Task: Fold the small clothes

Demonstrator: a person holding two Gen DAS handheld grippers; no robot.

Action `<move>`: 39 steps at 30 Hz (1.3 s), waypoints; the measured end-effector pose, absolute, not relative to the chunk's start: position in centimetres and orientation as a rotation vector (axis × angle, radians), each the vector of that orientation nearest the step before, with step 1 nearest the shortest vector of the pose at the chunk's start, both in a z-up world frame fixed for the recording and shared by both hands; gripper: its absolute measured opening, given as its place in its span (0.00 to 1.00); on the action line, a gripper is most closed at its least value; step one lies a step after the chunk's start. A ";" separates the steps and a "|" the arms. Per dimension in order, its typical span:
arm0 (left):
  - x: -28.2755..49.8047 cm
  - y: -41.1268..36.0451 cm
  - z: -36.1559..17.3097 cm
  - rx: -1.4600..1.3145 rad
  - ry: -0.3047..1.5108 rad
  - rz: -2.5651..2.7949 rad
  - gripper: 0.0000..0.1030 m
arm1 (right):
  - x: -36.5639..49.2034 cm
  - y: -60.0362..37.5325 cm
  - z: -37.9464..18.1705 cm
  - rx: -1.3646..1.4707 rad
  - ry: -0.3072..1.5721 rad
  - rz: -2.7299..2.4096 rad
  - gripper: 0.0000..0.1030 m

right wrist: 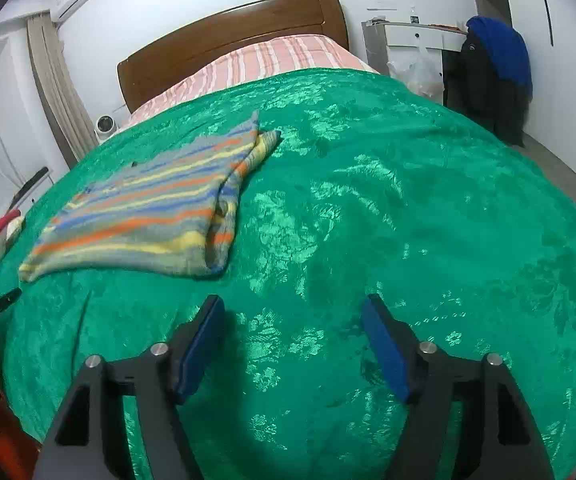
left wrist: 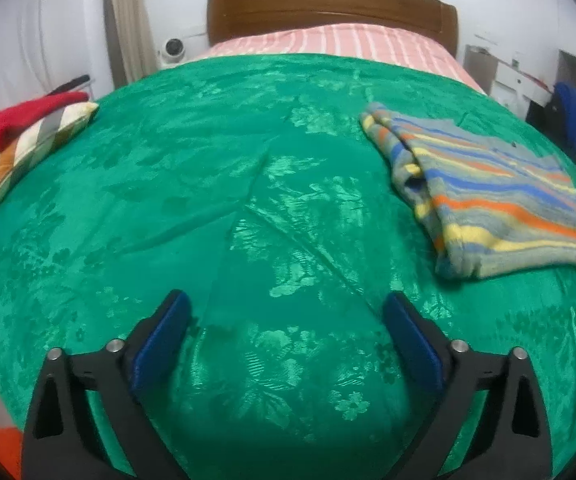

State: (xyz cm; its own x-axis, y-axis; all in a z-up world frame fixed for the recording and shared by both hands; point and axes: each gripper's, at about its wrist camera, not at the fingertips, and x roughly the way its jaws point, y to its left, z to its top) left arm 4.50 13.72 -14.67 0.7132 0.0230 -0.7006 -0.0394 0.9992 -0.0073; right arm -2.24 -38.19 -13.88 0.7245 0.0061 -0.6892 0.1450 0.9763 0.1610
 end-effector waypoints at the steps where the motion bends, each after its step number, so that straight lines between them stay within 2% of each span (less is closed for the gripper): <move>1: 4.6 13.8 -14.8 -0.028 0.779 0.032 0.97 | -2.1 -38.1 -14.1 0.201 0.760 -0.080 0.71; 4: 4.3 14.4 -15.1 -0.051 0.779 0.023 0.98 | -2.1 -37.8 -14.4 0.190 0.756 -0.081 0.77; 19: 3.7 13.2 -15.1 -0.015 0.758 0.041 0.99 | -1.7 -36.4 -15.3 0.123 0.748 -0.086 0.89; 39: 3.6 13.0 -15.1 -0.013 0.751 0.044 0.99 | -1.7 -36.0 -15.6 0.099 0.742 -0.093 0.93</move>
State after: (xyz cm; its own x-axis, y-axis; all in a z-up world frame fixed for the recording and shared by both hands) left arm 3.65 13.01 -15.07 0.7299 0.0352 -0.6827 -0.0443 0.9990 0.0042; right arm -1.73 -35.99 -15.57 0.7332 -0.0491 -0.6783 0.1190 0.9913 0.0569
